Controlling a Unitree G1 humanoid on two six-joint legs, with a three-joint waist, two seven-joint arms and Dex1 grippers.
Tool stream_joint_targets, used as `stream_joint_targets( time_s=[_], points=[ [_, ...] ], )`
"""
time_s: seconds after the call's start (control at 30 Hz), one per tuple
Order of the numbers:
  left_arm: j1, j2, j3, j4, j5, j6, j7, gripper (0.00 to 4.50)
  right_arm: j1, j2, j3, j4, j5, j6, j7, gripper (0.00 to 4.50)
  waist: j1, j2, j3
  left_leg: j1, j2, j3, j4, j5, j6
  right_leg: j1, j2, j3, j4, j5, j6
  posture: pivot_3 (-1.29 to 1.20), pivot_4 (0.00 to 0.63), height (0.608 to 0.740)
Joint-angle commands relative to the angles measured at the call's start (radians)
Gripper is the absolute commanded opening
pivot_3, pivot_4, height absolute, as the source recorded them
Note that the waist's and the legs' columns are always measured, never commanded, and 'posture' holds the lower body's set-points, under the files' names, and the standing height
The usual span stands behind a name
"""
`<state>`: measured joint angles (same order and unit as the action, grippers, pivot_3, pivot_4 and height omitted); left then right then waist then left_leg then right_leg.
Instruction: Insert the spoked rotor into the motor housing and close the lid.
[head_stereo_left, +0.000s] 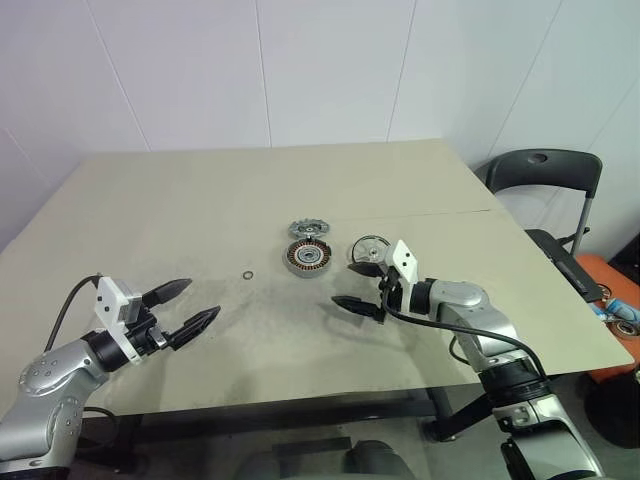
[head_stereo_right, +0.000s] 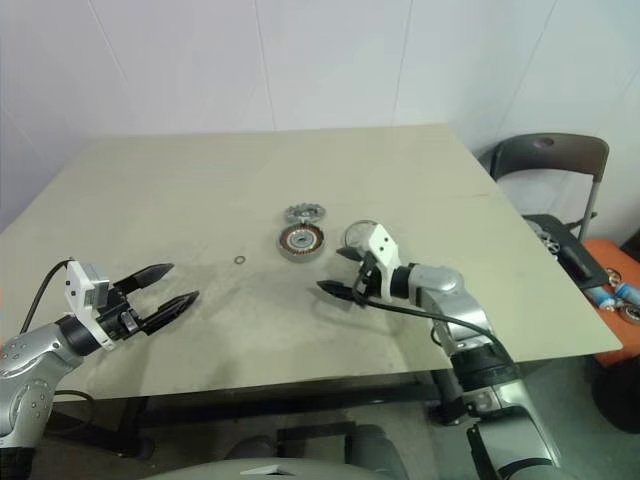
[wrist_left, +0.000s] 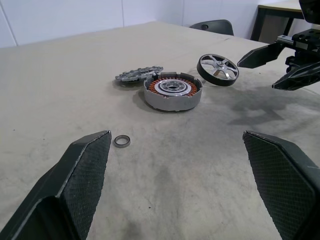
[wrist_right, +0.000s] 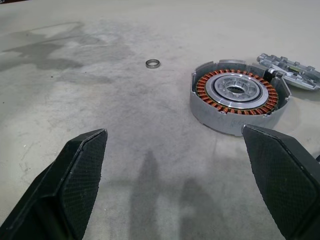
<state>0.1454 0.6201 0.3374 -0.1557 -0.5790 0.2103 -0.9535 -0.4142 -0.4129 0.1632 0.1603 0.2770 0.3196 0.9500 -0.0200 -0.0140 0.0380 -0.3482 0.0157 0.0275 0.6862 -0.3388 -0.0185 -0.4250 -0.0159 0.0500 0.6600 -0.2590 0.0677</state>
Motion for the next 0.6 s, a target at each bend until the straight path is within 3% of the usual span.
stream_joint_targets(
  time_s=[0.03, 0.6],
  points=[
    [-0.013, 0.014, 0.014, -0.032, -0.004, -0.007, 0.000, 4.47, -0.027, 0.004, -0.018, -0.018, 0.003, -0.019, -0.001, 4.50, 0.000, 0.000, 0.000, 0.000, 0.000, 0.000, 0.000, 0.000, 0.000, 0.000, 0.000, 0.000, 0.000, 0.000, 0.000, 0.00, 0.000, 0.740],
    [-0.012, 0.020, 0.013, -0.029, -0.003, -0.007, -0.007, 4.47, -0.024, 0.007, -0.016, -0.019, 0.001, -0.021, -0.005, 4.50, 0.000, 0.000, 0.000, 0.000, 0.000, 0.000, 0.000, 0.000, 0.000, 0.000, 0.000, 0.000, 0.000, 0.000, 0.000, 0.00, 0.000, 0.740]
  ],
)
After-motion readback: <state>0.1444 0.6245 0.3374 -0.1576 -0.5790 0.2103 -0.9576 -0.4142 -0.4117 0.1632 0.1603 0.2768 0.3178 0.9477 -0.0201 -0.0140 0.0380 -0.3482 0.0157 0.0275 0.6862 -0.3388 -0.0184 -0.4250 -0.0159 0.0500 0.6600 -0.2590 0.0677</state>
